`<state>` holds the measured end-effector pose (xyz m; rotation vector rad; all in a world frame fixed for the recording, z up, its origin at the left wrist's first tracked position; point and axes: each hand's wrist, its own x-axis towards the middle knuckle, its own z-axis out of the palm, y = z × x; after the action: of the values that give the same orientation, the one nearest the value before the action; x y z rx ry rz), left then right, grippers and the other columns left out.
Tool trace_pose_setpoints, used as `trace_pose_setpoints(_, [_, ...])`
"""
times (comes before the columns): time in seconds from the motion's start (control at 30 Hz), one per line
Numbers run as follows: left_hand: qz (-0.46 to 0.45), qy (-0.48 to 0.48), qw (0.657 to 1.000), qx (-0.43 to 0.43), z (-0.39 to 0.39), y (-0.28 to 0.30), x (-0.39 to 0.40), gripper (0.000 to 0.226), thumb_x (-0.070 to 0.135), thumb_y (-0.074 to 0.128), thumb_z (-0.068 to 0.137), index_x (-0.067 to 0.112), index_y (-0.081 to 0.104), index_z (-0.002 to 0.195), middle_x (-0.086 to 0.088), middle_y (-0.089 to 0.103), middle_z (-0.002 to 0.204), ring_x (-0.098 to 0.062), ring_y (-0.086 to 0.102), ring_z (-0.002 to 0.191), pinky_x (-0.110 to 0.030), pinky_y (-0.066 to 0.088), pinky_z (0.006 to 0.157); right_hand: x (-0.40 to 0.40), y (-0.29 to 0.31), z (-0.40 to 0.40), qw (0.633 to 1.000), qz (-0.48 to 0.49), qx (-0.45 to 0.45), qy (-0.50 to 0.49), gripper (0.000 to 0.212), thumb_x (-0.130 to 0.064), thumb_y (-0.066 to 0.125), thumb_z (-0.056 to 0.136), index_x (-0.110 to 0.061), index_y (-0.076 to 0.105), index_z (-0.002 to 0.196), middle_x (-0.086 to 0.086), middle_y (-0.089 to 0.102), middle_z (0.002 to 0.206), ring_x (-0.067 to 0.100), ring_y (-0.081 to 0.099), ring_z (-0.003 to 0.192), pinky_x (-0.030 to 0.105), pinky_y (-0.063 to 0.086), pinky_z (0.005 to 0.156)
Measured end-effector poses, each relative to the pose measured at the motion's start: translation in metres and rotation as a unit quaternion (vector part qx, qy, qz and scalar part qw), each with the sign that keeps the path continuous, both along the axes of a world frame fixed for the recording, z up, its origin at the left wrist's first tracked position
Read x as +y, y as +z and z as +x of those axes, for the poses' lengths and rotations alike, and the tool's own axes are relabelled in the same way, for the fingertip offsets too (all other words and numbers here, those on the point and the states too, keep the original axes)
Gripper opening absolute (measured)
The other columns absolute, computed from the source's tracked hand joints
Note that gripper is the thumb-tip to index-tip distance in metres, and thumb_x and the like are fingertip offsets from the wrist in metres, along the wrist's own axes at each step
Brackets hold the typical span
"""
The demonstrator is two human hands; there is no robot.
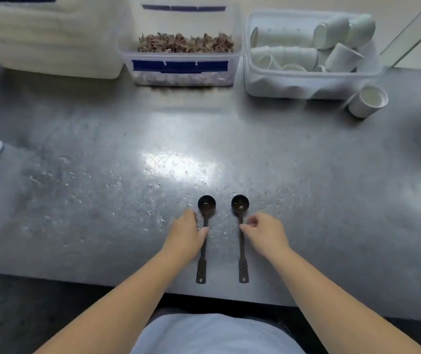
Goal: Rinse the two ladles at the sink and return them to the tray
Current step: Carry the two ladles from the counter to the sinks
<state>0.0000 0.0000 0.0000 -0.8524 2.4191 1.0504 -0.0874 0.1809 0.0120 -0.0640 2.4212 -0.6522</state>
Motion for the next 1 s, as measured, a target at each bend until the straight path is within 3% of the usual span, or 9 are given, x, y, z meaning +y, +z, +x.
trace_pose_setpoints(0.03, [-0.001, 0.008, 1.000, -0.002, -0.002, -0.003, 0.001, 0.026, 0.032, 0.066, 0.087, 0.013, 0.052, 0.100, -0.004, 0.063, 0.089, -0.024, 0.057, 0.088, -0.043, 0.052, 0.077, -0.004, -0.002, -0.001, 1.000, -0.006, -0.003, -0.011, 0.013, -0.030, 0.068, 0.083, -0.017, 0.070, 0.081, -0.001, 0.062, 0.074, 0.020, 0.060, 0.077, 0.029, 0.041, 0.064])
trace_pose_setpoints(0.1, [-0.024, 0.008, 1.000, -0.004, -0.006, -0.005, 0.002, 0.022, 0.031, 0.065, 0.088, 0.014, 0.055, 0.098, -0.005, 0.064, 0.089, -0.025, 0.059, 0.087, -0.042, 0.054, 0.077, -0.011, -0.005, -0.002, 1.000, 0.010, 0.011, -0.010, 0.028, -0.026, 0.067, 0.080, -0.020, 0.053, 0.056, -0.001, 0.049, 0.054, 0.018, 0.047, 0.056, 0.032, 0.034, 0.051])
trace_pose_setpoints(0.17, [-0.030, -0.006, 0.999, -0.014, -0.009, -0.005, 0.003, 0.019, 0.030, 0.065, 0.088, 0.015, 0.058, 0.097, -0.005, 0.066, 0.090, -0.026, 0.062, 0.085, -0.042, 0.055, 0.076, -0.017, -0.008, -0.001, 1.000, 0.027, 0.012, -0.008, 0.041, -0.024, 0.066, 0.079, -0.016, 0.039, 0.049, -0.001, 0.039, 0.046, 0.017, 0.038, 0.047, 0.030, 0.029, 0.045])
trace_pose_setpoints(0.37, [0.004, 0.008, 1.000, -0.030, -0.017, -0.006, 0.000, 0.012, 0.026, 0.067, 0.086, 0.021, 0.059, 0.078, -0.001, 0.066, 0.079, -0.021, 0.062, 0.080, -0.035, 0.053, 0.072, -0.017, -0.010, -0.006, 0.999, -0.022, -0.041, -0.006, 0.030, -0.020, 0.068, 0.082, -0.015, 0.057, 0.054, 0.010, 0.066, 0.058, 0.021, 0.060, 0.059, 0.032, 0.050, 0.061])
trace_pose_setpoints(0.53, [0.122, 0.049, 0.991, -0.025, -0.012, 0.004, -0.006, 0.019, 0.018, 0.066, 0.087, 0.013, 0.059, 0.070, -0.011, 0.067, 0.071, -0.027, 0.066, 0.070, -0.039, 0.055, 0.066, -0.009, 0.005, -0.001, 0.974, -0.154, -0.142, -0.087, 0.028, -0.012, 0.068, 0.088, -0.012, 0.059, 0.062, 0.006, 0.053, 0.060, 0.018, 0.056, 0.061, 0.029, 0.044, 0.060])
trace_pose_setpoints(0.67, [0.214, 0.134, 0.968, 0.010, 0.008, 0.028, -0.003, 0.015, 0.010, 0.064, 0.089, -0.002, 0.060, 0.081, -0.009, 0.057, 0.069, -0.008, 0.054, 0.047, -0.023, 0.046, 0.048, -0.005, 0.033, 0.004, 0.958, -0.213, -0.172, -0.082, 0.026, -0.010, 0.067, 0.089, -0.011, 0.064, 0.064, 0.007, 0.058, 0.065, 0.018, 0.054, 0.066, 0.028, 0.043, 0.063])
trace_pose_setpoints(0.73, [0.239, 0.169, 0.956, 0.030, 0.025, 0.045, 0.000, 0.017, 0.009, 0.064, 0.089, -0.006, 0.059, 0.083, -0.010, 0.054, 0.067, -0.005, 0.048, 0.040, -0.018, 0.039, 0.041, -0.007, 0.050, 0.009, 0.951, -0.243, -0.180, -0.063, 0.018, -0.010, 0.068, 0.089, -0.013, 0.073, 0.072, 0.004, 0.062, 0.067, 0.015, 0.054, 0.064, 0.024, 0.045, 0.061])
trace_pose_setpoints(0.83, [0.255, 0.230, 0.937, 0.069, 0.057, 0.068, 0.008, 0.012, 0.009, 0.065, 0.088, 0.003, 0.064, 0.077, -0.007, 0.056, 0.063, -0.006, 0.048, 0.039, -0.018, 0.035, 0.040, -0.014, 0.071, 0.019, 0.945, -0.265, -0.190, -0.013, 0.014, -0.012, 0.069, 0.088, -0.016, 0.077, 0.077, 0.003, 0.069, 0.070, 0.012, 0.059, 0.063, 0.016, 0.045, 0.054])
trace_pose_setpoints(1.0, [0.253, 0.354, 0.891, 0.127, 0.128, 0.099, 0.026, 0.010, 0.013, 0.069, 0.083, 0.018, 0.068, 0.074, -0.003, 0.074, 0.070, -0.009, 0.060, 0.051, -0.022, 0.037, 0.042, -0.038, 0.094, 0.051, 0.937, -0.264, -0.210, 0.094, 0.019, -0.011, 0.071, 0.086, -0.017, 0.076, 0.069, 0.000, 0.068, 0.064, 0.013, 0.058, 0.059, 0.022, 0.043, 0.054])
